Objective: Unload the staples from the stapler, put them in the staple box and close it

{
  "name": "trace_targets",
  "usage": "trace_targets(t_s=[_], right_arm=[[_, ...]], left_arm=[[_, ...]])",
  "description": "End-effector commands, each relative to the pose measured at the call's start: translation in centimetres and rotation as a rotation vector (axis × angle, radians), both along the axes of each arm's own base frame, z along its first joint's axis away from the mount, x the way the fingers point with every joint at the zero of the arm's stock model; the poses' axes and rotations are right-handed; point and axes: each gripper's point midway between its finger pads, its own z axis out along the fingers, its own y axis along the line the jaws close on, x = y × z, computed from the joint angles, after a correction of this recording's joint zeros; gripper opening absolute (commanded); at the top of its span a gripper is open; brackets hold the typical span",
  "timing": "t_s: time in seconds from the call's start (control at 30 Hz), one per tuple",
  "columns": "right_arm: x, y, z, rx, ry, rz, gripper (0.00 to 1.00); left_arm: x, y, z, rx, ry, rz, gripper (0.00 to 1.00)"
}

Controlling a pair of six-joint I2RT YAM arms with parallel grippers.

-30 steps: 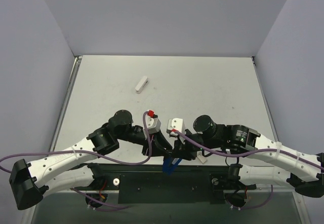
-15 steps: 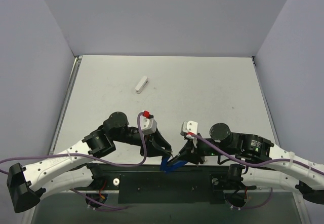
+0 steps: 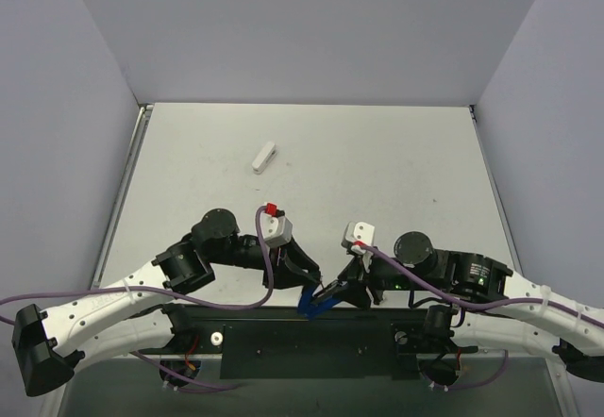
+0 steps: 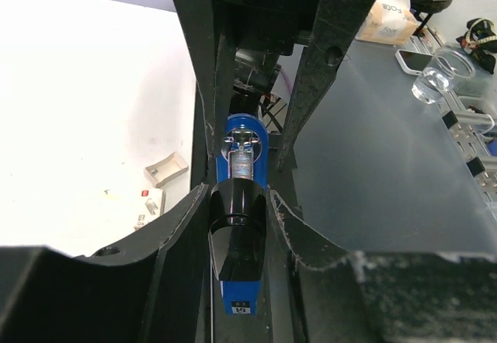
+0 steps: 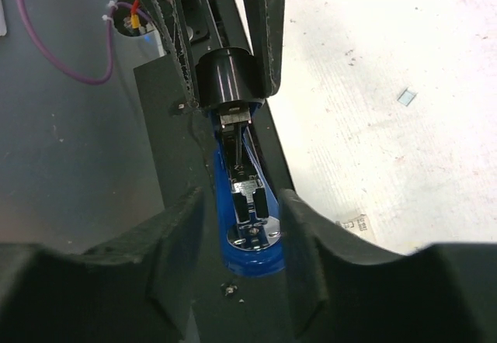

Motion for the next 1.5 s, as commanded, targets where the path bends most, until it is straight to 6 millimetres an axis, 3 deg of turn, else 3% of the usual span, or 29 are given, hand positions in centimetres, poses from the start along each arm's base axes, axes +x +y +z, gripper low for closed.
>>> trace_targets(t_s=[0.0, 0.2, 0.43, 0.5, 0.6, 0.63, 0.9, 1.07, 1.47], right_arm=[[0.7, -0.5, 0.7, 0.019, -0.008, -0.069, 0.42], [2.5, -1.2, 3.1, 0.079, -0.029, -0.2, 0.5], [5.1, -1.6, 5.2, 0.165, -0.026, -0.397, 0.47], [5.6, -1.2, 5.1, 0.193, 0.006, -0.442, 0.36], [6.5, -0.5, 4.9, 0.254, 0.062, -0.528, 0.05], [7.1, -0.7, 4.2, 0.251, 0.064, -0.57, 0.0], [9.1, 1.0, 2.0, 0.348, 0.193, -0.747, 0.0], [9.8, 2.2, 2.3, 0.401, 0.229, -0.78, 0.0], [11.1, 2.5, 0.2, 0.405, 0.274, -0.893, 0.0]], left_arm=[[1.0, -0.4, 3.7, -0.105, -0.068, 0.049, 0.0], [2.7, -1.1, 2.6, -0.049, -0.059, 0.115, 0.0], [4.7, -1.5, 2.1, -0.005, -0.053, 0.213, 0.0], [5.4, -1.5, 2.0, 0.007, -0.051, 0.249, 0.0], [6.4, -1.4, 2.1, 0.013, -0.048, 0.306, 0.0], [6.5, -1.4, 2.3, 0.009, -0.048, 0.316, 0.0], [7.6, -1.3, 3.0, -0.011, -0.051, 0.375, 0.0], [8.2, -1.1, 3.1, -0.016, -0.053, 0.412, 0.0], [8.8, 0.1, 4.3, -0.069, -0.063, 0.486, 0.0]])
